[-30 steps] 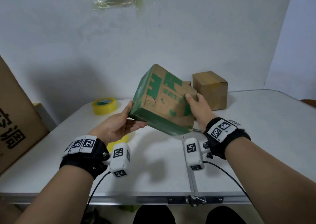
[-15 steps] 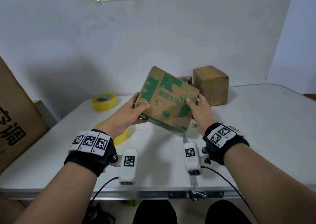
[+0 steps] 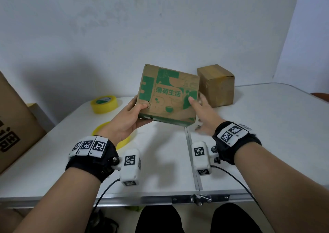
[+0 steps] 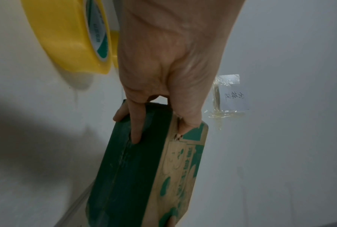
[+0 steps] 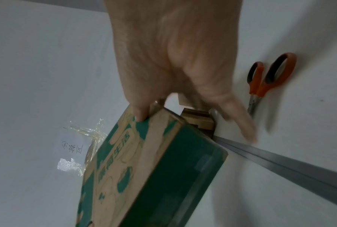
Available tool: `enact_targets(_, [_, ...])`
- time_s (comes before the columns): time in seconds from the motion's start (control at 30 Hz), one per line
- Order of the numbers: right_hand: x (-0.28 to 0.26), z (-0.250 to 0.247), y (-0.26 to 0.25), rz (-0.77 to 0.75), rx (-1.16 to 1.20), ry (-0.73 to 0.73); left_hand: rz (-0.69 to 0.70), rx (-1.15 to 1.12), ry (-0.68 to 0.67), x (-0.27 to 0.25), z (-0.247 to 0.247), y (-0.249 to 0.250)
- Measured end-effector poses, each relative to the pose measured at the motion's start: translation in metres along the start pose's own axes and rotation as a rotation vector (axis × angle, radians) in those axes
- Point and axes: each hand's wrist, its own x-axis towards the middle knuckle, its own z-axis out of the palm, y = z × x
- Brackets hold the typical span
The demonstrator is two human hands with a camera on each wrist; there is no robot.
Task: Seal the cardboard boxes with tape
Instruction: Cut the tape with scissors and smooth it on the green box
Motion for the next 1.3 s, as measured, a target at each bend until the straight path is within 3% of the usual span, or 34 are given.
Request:
enact_targets(0.07, [-0.005, 0.002, -0.002, 0.160, 0.099, -0.148, -0.036, -0.036, -0.002, -0.001, 0.003, 0.000])
enact_targets(0.1, [-0.005, 0.003, -0.002, 0.172, 0.152, -0.134, -0.065, -0.032, -0.013, -0.002, 0.005, -0.001])
enact_targets(0.27, [0.007, 0.001, 0.001, -0.118, -0.005, 0.151, -0.204, 0.237, -0.060, 0.000, 0.014, -0.005])
enact_targets(0.43, [0.020, -0.011, 0.000, -0.257, -0.215, 0.295, -0.294, 0.483, -0.294, -0.003, 0.020, -0.002])
enact_targets(0.57, [0.027, -0.013, 0.000, -0.228, -0.252, 0.271, -0.289, 0.549, -0.344, -0.006, 0.020, -0.002])
enact_targets(0.7, [0.031, -0.008, 0.008, -0.085, -0.284, 0.218, -0.266, 0.611, -0.381, -0.007, 0.017, 0.001])
enact_targets(0.77, [0.032, -0.006, 0.012, -0.028, -0.278, 0.218, -0.192, 0.640, -0.274, -0.002, 0.013, 0.003])
enact_targets(0.87, [0.034, -0.006, 0.017, -0.013, -0.267, 0.243, 0.092, 0.641, 0.111, 0.018, 0.003, 0.003])
enact_targets(0.93, [0.036, -0.007, 0.020, -0.012, -0.273, 0.250, 0.226, 0.708, 0.273, 0.033, -0.001, 0.005])
enact_targets(1.0, [0.034, -0.007, 0.020, -0.016, -0.304, 0.256, 0.197, 0.789, 0.247, 0.042, -0.001, 0.004])
enact_targets(1.13, [0.031, -0.006, 0.020, 0.051, -0.339, 0.306, -0.083, 0.779, 0.049, 0.052, 0.006, -0.008])
enact_targets(1.3, [0.028, -0.006, 0.013, 0.088, -0.245, 0.228, 0.030, 0.794, 0.085, 0.052, 0.000, -0.013])
